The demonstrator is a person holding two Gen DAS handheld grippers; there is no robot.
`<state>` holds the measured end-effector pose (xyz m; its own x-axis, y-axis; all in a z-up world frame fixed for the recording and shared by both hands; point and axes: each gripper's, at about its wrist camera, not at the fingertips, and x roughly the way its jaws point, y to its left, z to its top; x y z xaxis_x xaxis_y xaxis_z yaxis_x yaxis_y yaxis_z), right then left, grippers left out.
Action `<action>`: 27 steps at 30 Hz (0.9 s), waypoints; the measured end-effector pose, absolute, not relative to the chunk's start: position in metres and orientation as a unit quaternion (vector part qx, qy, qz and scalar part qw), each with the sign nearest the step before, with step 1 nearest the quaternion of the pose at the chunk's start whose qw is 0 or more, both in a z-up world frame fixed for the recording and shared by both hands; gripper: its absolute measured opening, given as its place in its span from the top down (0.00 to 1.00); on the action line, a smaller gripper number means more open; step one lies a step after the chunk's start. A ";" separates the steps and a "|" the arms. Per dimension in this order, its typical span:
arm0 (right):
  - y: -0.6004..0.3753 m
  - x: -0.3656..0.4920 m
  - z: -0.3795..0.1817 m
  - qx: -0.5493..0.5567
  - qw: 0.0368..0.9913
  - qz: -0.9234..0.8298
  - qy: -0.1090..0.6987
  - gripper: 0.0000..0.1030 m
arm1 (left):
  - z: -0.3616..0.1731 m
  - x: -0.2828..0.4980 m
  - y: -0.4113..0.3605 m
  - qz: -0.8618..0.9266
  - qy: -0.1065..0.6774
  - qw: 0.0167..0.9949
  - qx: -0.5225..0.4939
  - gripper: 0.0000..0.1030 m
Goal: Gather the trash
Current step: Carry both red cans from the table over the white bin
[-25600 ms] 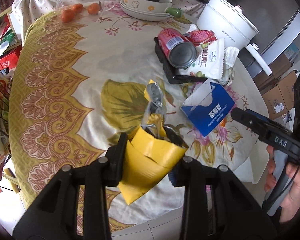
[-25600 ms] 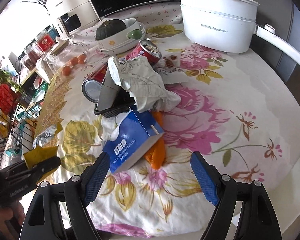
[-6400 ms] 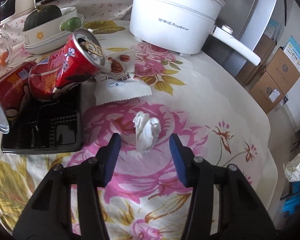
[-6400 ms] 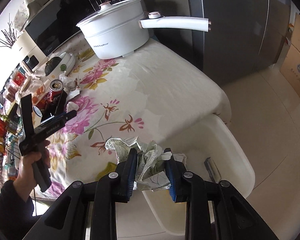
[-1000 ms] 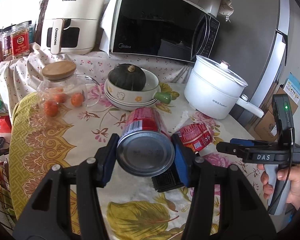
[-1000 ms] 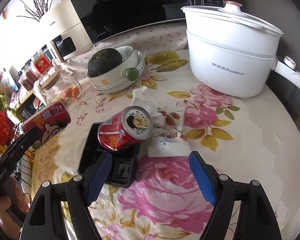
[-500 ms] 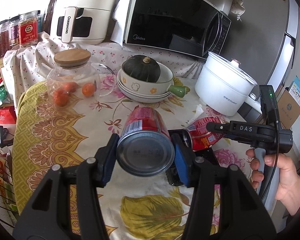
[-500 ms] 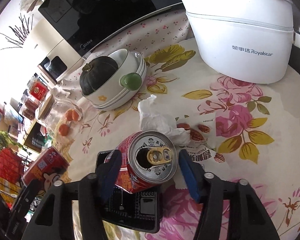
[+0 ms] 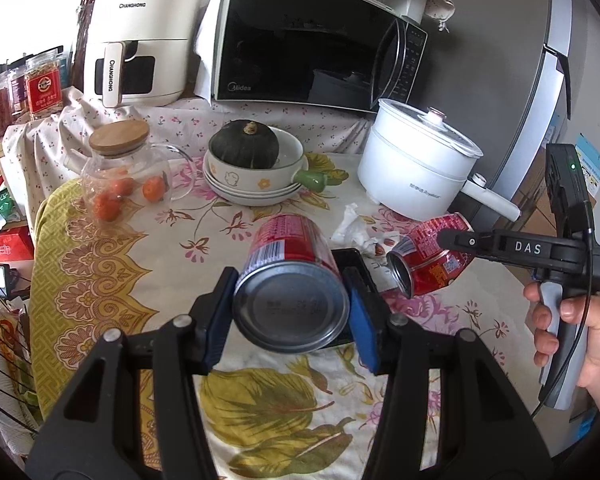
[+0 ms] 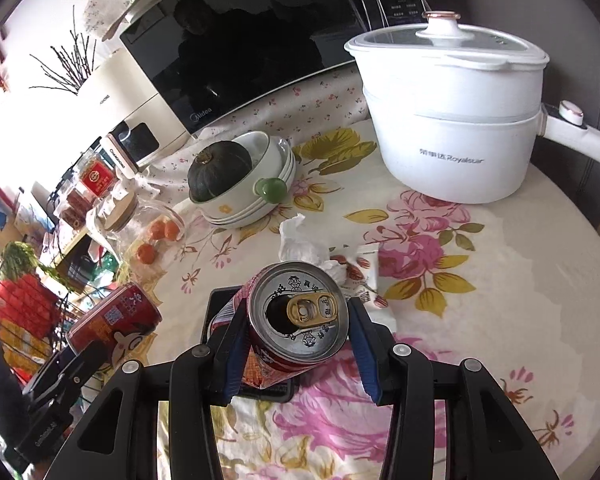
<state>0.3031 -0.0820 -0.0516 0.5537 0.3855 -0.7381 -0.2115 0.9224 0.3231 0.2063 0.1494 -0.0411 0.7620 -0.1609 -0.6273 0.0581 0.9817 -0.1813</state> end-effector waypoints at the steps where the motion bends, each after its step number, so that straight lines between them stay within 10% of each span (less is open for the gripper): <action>1: -0.087 0.298 -0.048 0.096 0.877 0.168 0.441 0.54 | -0.040 0.203 0.145 -0.060 0.340 0.935 -0.073 0.47; 27: -0.255 0.166 -0.038 0.064 0.886 0.097 0.450 0.54 | -0.030 0.130 0.002 -0.163 0.350 0.922 -0.002 0.47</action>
